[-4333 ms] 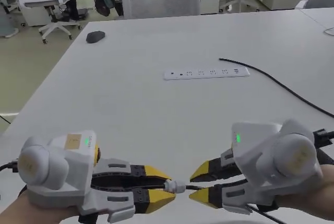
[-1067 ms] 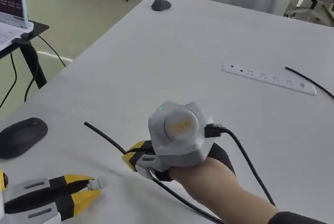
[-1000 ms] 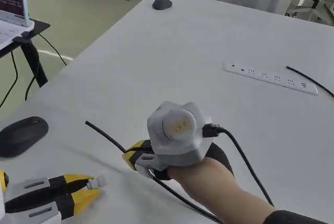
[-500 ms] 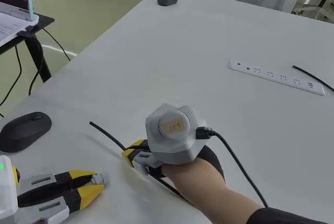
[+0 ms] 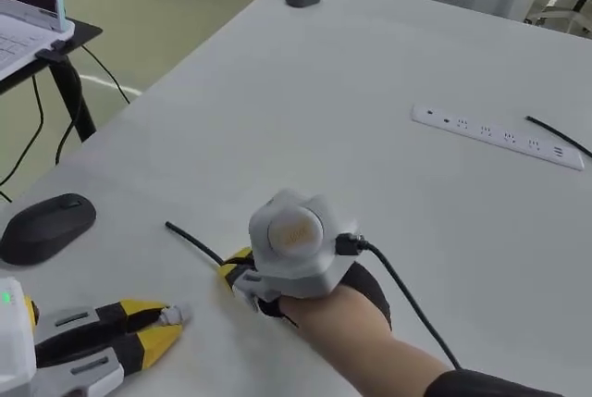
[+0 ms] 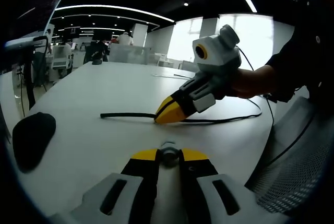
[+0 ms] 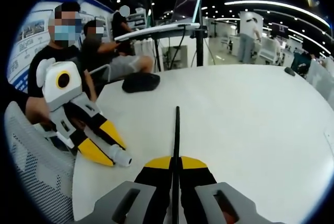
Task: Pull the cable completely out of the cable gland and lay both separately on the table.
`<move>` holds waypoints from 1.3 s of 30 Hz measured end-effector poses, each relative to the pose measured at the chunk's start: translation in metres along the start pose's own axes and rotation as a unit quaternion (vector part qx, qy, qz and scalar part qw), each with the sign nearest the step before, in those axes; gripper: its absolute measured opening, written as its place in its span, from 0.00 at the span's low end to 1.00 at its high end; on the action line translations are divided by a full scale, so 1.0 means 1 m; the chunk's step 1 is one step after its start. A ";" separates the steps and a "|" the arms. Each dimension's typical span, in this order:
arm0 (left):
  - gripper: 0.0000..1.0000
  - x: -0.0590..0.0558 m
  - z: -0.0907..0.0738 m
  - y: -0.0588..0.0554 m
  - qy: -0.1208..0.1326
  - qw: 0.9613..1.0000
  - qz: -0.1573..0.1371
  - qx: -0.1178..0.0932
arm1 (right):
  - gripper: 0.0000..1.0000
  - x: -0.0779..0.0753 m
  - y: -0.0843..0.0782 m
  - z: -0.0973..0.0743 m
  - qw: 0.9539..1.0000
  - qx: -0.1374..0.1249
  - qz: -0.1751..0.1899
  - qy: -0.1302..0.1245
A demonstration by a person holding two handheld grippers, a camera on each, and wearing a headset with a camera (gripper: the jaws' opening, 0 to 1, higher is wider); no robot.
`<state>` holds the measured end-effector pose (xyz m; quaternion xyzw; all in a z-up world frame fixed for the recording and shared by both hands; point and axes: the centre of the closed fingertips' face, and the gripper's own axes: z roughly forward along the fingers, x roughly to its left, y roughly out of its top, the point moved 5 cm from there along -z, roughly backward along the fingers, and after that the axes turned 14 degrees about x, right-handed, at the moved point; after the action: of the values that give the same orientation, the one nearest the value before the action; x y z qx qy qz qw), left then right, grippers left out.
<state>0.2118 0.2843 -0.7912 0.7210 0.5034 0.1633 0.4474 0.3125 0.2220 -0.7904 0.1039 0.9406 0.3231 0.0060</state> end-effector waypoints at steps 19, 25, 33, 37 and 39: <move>0.35 0.001 0.000 0.003 0.006 1.000 0.003 -0.002 | 0.27 -0.008 -0.002 -0.001 0.999 0.002 -0.030 -0.036; 0.58 0.002 -0.001 0.009 0.015 1.000 -0.001 -0.021 | 0.43 -0.013 0.000 -0.005 0.999 -0.004 -0.021 -0.045; 0.94 -0.004 -0.003 0.025 0.007 0.999 0.005 -0.045 | 0.70 -0.029 0.001 -0.021 0.997 -0.031 0.022 -0.064; 0.99 0.003 -0.009 0.039 0.028 0.996 -0.024 -0.082 | 0.94 -0.038 -0.001 -0.029 0.994 -0.044 0.068 -0.078; 0.99 0.004 -0.011 0.042 0.026 0.996 -0.022 -0.085 | 0.99 -0.040 -0.002 -0.033 0.992 -0.048 0.080 -0.080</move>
<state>0.2301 0.2891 -0.7519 0.6646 0.5150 0.2144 0.4971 0.3488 0.1926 -0.7680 0.2045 0.9089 0.3584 0.0607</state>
